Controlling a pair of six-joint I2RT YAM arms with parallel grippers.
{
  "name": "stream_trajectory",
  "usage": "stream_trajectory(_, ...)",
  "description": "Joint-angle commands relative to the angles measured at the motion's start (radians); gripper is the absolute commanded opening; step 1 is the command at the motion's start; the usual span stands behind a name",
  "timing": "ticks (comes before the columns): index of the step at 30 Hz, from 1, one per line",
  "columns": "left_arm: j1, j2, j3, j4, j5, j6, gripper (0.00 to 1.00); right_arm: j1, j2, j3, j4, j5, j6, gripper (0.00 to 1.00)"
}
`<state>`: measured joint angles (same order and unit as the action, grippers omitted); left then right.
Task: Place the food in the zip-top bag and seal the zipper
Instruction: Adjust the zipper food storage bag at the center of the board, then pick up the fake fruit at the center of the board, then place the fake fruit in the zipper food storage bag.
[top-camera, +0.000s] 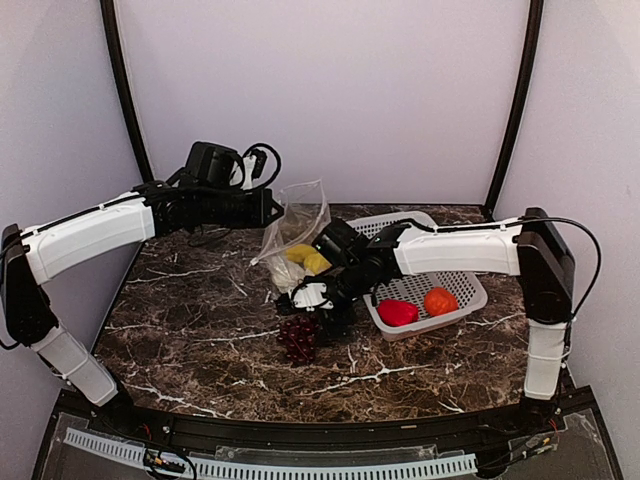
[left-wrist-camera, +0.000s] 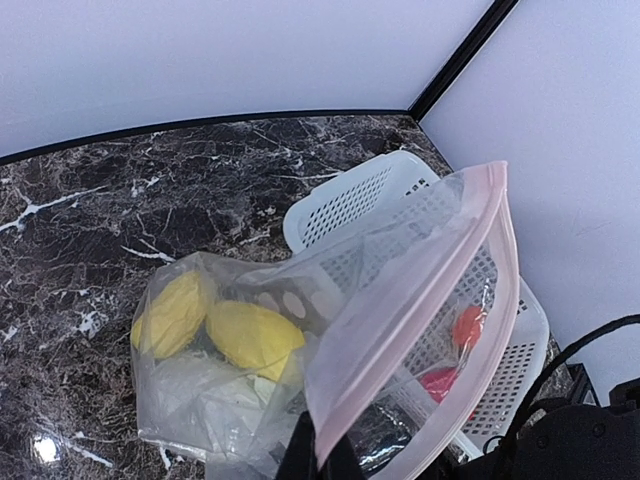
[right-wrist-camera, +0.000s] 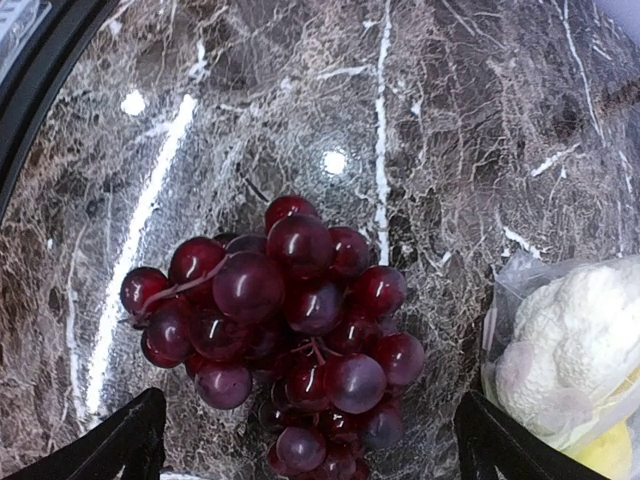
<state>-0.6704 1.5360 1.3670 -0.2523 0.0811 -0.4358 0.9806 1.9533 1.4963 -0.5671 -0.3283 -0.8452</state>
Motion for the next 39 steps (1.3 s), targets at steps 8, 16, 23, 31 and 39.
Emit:
stream_trajectory(8, 0.006, -0.052, -0.041, 0.001, 0.015, -0.016, 0.01, -0.046, 0.144, 0.056, 0.01, 0.009, -0.063, 0.9)
stream_trajectory(16, 0.006, -0.062, -0.054, 0.013, 0.025, -0.027, 0.01, -0.04, 0.176, 0.062, 0.072, 0.064, -0.018, 0.52)
stream_trajectory(23, 0.006, -0.055, -0.054, 0.015, 0.017, -0.018, 0.01, -0.038, 0.087, 0.056, 0.049, 0.05, 0.02, 0.05)
stream_trajectory(31, 0.006, -0.041, -0.027, 0.007, -0.006, -0.006, 0.01, -0.027, -0.121, 0.086, -0.054, -0.079, 0.084, 0.0)
stream_trajectory(39, 0.008, -0.047, -0.022, 0.001, -0.024, -0.003, 0.01, -0.034, -0.216, 0.252, -0.203, -0.115, 0.118, 0.0)
